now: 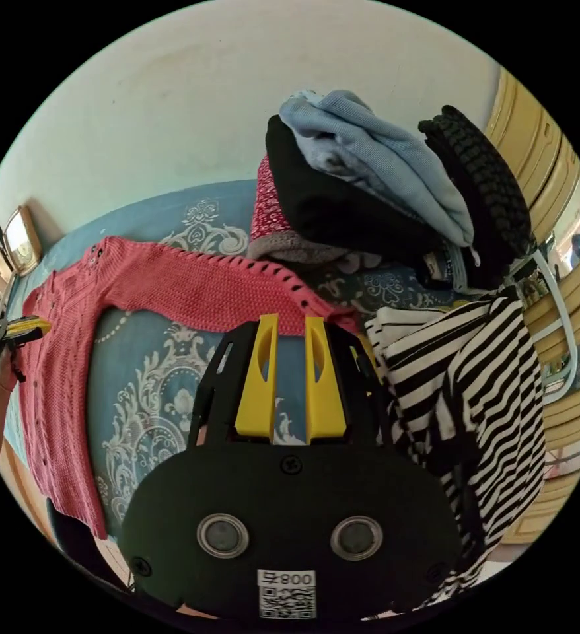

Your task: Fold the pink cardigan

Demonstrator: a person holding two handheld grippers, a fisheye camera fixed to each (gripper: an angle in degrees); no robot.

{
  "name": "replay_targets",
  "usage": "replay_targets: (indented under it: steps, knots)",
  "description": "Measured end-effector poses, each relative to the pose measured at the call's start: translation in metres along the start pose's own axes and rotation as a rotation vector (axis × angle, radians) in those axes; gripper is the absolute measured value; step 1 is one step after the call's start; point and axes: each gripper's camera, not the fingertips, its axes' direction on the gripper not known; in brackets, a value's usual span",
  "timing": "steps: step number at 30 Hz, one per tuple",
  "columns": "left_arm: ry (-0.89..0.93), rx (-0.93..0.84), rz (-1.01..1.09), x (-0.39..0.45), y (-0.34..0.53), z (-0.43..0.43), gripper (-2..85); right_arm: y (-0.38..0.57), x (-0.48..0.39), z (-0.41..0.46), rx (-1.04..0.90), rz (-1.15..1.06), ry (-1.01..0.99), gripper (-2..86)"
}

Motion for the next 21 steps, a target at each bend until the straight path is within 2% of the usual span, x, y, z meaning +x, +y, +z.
replay_targets:
  steps: [5,7,10,13,17,21]
  knots:
    - [0.188,-0.047,0.085,0.026,-0.055,0.049,1.9,-0.012,0.010,0.031,-0.064,-0.123,0.156,7.8]
    - [0.259,-0.045,0.078,0.030,-0.070,0.062,2.4,-0.010,0.018,0.043,-0.088,-0.124,0.137,7.6]
    - [0.400,-0.029,0.043,0.031,-0.091,0.081,3.5,-0.005,0.039,0.062,-0.129,-0.073,0.007,5.1]
    - [0.508,0.008,-0.006,0.026,-0.105,0.095,5.3,0.010,0.055,0.056,-0.052,-0.032,-0.154,3.5]
    - [0.775,0.053,-0.157,0.004,-0.118,0.120,10.4,0.044,0.065,0.033,0.084,-0.019,-0.453,2.6]
    - [0.957,0.049,-0.315,-0.022,-0.113,0.146,12.8,0.068,0.051,0.032,0.089,-0.075,-0.591,2.4]
